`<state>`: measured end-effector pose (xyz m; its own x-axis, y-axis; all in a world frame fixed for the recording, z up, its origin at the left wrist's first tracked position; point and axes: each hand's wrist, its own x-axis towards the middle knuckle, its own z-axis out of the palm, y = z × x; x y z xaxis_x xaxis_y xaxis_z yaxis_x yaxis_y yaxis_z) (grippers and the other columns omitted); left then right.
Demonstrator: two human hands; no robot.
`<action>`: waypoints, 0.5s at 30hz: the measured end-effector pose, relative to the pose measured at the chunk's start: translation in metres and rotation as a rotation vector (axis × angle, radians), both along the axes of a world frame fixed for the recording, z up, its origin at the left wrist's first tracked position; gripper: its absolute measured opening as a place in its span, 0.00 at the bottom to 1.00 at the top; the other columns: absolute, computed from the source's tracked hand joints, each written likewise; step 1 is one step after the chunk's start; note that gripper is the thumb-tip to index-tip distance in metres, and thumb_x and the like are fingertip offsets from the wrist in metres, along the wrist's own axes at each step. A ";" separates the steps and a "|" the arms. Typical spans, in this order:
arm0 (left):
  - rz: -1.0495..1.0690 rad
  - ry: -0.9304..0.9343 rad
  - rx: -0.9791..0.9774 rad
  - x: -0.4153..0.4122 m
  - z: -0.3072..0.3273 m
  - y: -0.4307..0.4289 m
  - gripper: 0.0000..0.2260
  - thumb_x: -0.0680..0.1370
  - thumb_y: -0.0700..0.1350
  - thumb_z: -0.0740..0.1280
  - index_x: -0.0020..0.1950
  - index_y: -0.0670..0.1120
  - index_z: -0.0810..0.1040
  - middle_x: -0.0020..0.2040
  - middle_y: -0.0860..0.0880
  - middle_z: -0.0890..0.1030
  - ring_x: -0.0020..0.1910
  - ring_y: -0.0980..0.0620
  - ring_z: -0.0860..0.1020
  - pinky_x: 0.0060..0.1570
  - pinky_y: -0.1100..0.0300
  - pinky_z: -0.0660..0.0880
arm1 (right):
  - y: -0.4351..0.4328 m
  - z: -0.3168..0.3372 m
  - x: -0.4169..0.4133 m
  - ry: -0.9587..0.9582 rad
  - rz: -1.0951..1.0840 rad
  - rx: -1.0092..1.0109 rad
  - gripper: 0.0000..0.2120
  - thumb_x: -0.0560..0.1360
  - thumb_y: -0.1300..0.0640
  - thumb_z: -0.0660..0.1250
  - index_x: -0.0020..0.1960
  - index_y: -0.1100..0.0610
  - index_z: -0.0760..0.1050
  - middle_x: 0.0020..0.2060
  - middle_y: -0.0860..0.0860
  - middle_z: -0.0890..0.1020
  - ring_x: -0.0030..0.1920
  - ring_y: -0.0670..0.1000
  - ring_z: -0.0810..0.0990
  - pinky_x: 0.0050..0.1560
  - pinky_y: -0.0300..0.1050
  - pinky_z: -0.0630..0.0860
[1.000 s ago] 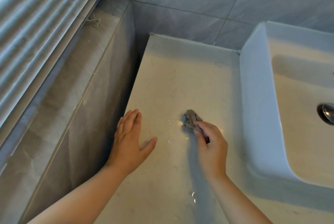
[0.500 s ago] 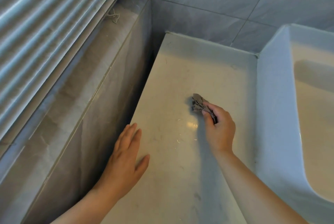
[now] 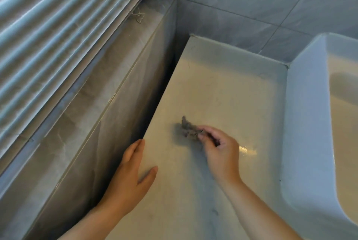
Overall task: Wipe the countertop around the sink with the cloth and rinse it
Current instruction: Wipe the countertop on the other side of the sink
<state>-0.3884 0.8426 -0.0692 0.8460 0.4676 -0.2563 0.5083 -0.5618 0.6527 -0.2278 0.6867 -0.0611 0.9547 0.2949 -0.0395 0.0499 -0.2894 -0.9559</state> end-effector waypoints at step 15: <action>0.143 -0.061 -0.038 0.002 -0.003 -0.003 0.26 0.77 0.52 0.63 0.75 0.53 0.61 0.70 0.62 0.60 0.63 0.72 0.58 0.56 0.84 0.51 | 0.048 -0.019 0.062 -0.290 0.080 -0.248 0.13 0.75 0.60 0.66 0.57 0.51 0.81 0.50 0.44 0.84 0.49 0.46 0.80 0.49 0.37 0.74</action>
